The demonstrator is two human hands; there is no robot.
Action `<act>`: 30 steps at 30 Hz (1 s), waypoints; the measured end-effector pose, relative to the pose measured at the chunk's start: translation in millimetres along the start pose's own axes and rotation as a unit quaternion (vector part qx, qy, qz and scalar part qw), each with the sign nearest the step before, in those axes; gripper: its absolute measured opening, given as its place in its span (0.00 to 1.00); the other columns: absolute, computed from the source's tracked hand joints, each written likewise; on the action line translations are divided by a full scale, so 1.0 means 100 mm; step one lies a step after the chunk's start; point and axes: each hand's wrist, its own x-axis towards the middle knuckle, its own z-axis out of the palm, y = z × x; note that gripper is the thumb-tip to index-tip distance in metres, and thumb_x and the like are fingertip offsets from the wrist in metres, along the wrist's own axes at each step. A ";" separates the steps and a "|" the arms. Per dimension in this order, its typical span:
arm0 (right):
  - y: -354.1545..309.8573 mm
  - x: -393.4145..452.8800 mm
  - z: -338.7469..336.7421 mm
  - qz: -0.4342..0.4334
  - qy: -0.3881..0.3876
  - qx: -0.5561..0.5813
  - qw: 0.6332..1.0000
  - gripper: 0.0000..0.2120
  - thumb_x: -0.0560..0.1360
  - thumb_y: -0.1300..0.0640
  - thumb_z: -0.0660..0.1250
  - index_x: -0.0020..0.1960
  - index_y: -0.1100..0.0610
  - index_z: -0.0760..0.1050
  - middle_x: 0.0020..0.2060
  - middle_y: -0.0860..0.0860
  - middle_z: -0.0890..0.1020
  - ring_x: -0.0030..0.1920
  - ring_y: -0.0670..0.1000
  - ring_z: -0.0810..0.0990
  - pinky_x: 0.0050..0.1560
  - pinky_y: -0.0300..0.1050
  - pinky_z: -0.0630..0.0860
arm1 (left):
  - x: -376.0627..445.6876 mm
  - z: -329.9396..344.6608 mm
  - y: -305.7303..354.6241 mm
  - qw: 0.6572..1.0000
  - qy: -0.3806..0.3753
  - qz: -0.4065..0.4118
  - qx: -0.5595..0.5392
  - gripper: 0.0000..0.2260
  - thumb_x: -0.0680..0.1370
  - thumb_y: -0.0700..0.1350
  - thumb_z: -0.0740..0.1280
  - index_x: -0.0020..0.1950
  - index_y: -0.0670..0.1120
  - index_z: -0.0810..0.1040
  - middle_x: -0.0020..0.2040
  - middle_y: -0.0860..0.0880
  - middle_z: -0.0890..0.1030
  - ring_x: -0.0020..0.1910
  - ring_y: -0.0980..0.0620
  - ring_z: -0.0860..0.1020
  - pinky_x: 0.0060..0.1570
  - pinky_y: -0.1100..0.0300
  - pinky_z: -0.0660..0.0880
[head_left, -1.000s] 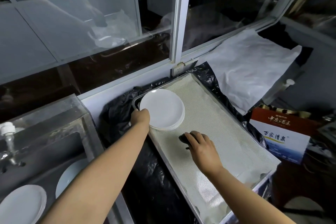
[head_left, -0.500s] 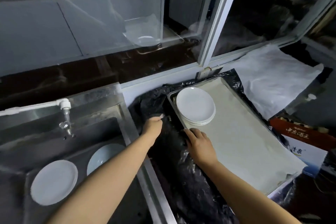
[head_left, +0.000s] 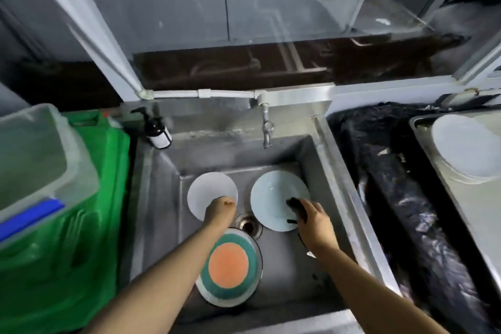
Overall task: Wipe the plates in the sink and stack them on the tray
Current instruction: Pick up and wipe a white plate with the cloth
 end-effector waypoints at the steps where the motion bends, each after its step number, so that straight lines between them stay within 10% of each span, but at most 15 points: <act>1: -0.04 -0.04 0.14 0.008 -0.009 -0.001 1.000 0.21 0.76 0.63 0.68 0.67 0.51 0.77 0.59 0.54 0.79 0.57 0.59 0.79 0.58 0.47 0.76 | 0.07 -0.08 -0.20 1.000 0.019 -0.011 0.011 0.08 0.75 0.43 0.65 0.45 0.43 0.83 0.46 0.43 0.86 0.48 0.39 0.82 0.47 0.52 0.77; 15: 0.39 0.24 1.88 -0.016 -0.015 0.012 1.000 0.22 0.74 0.67 0.66 0.66 0.53 0.77 0.58 0.48 0.80 0.56 0.50 0.79 0.55 0.35 0.70 | 1.45 0.10 -1.62 0.978 0.140 -0.140 -0.064 0.11 0.79 0.39 0.62 0.56 0.35 0.79 0.56 0.35 0.81 0.58 0.36 0.78 0.53 0.53 0.74; 22: 0.63 0.48 2.26 -0.070 0.009 0.040 0.997 0.21 0.75 0.66 0.67 0.68 0.57 0.76 0.61 0.49 0.78 0.60 0.49 0.77 0.64 0.44 0.74 | 2.63 0.63 -2.51 0.932 0.213 -0.182 -0.228 0.39 0.53 0.61 0.68 0.58 0.39 0.80 0.49 0.39 0.85 0.47 0.36 0.86 0.42 0.38 0.84; 30: 0.74 0.45 2.32 -0.060 0.003 0.037 0.997 0.22 0.74 0.68 0.66 0.67 0.57 0.76 0.60 0.50 0.79 0.59 0.51 0.78 0.62 0.47 0.75 | 1.97 0.40 -1.78 0.901 0.211 -0.214 -0.313 0.10 0.77 0.35 0.71 0.58 0.37 0.80 0.46 0.43 0.83 0.34 0.48 0.80 0.45 0.49 0.83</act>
